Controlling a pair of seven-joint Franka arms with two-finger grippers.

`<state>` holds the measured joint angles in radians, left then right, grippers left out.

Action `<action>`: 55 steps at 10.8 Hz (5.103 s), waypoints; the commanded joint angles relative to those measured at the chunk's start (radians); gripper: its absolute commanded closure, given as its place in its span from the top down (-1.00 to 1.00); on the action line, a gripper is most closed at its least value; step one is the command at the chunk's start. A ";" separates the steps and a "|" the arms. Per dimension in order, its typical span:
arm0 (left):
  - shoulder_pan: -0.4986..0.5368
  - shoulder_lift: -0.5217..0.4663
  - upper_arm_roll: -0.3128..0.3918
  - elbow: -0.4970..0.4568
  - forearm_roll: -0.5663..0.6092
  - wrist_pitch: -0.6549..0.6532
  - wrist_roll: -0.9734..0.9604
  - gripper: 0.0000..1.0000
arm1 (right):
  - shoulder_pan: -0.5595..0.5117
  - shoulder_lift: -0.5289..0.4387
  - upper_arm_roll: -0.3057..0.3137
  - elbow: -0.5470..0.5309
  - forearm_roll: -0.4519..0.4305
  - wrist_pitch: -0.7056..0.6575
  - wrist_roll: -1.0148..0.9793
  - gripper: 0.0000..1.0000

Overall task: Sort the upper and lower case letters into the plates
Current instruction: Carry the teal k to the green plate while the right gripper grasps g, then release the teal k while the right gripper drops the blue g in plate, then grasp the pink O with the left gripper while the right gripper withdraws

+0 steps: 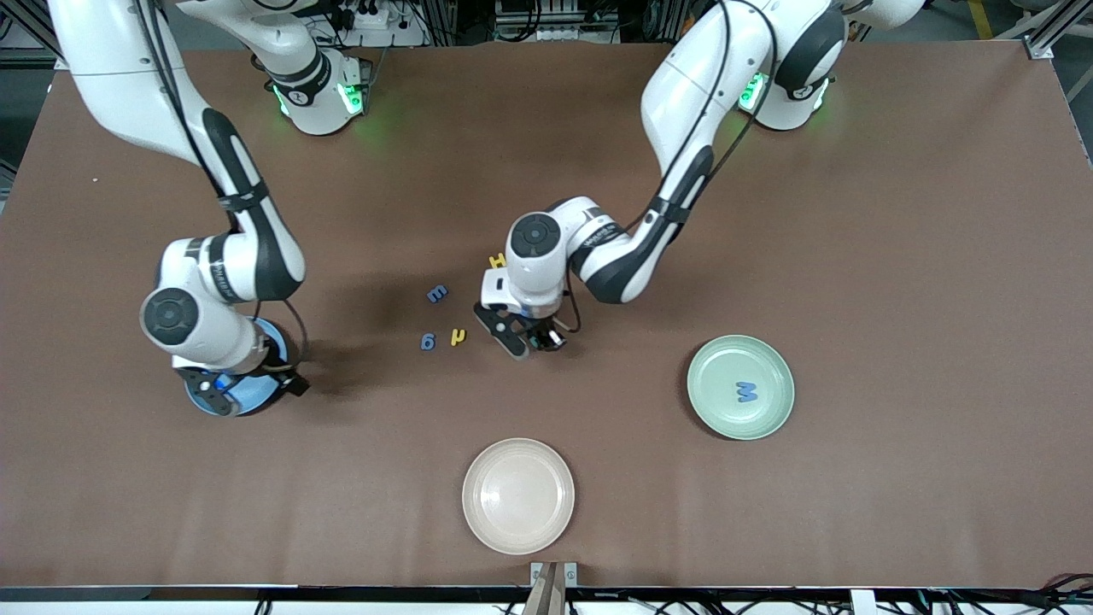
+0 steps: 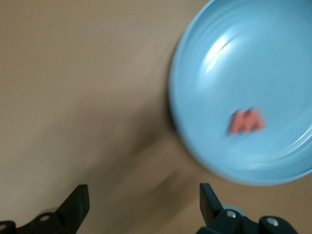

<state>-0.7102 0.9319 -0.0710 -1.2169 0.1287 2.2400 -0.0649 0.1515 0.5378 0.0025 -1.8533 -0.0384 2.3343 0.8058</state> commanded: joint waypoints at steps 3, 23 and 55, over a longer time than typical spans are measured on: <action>0.237 -0.208 -0.004 -0.044 -0.049 -0.331 0.013 -1.00 | 0.046 0.031 0.102 -0.026 0.023 0.026 -0.262 1.00; 0.520 -0.475 -0.033 -0.233 0.002 -0.413 0.024 1.00 | 0.136 0.024 0.097 -0.038 0.005 0.136 -0.180 -1.00; -0.028 -0.157 -0.260 -0.401 0.233 0.138 -0.142 1.00 | -0.136 -0.028 -0.018 0.028 -0.275 -0.089 -0.267 1.00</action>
<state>-0.7330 0.7550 -0.3347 -1.6268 0.3340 2.3569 -0.2081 0.0198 0.5057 -0.0198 -1.8345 -0.2966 2.2553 0.5324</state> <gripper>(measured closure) 0.000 0.000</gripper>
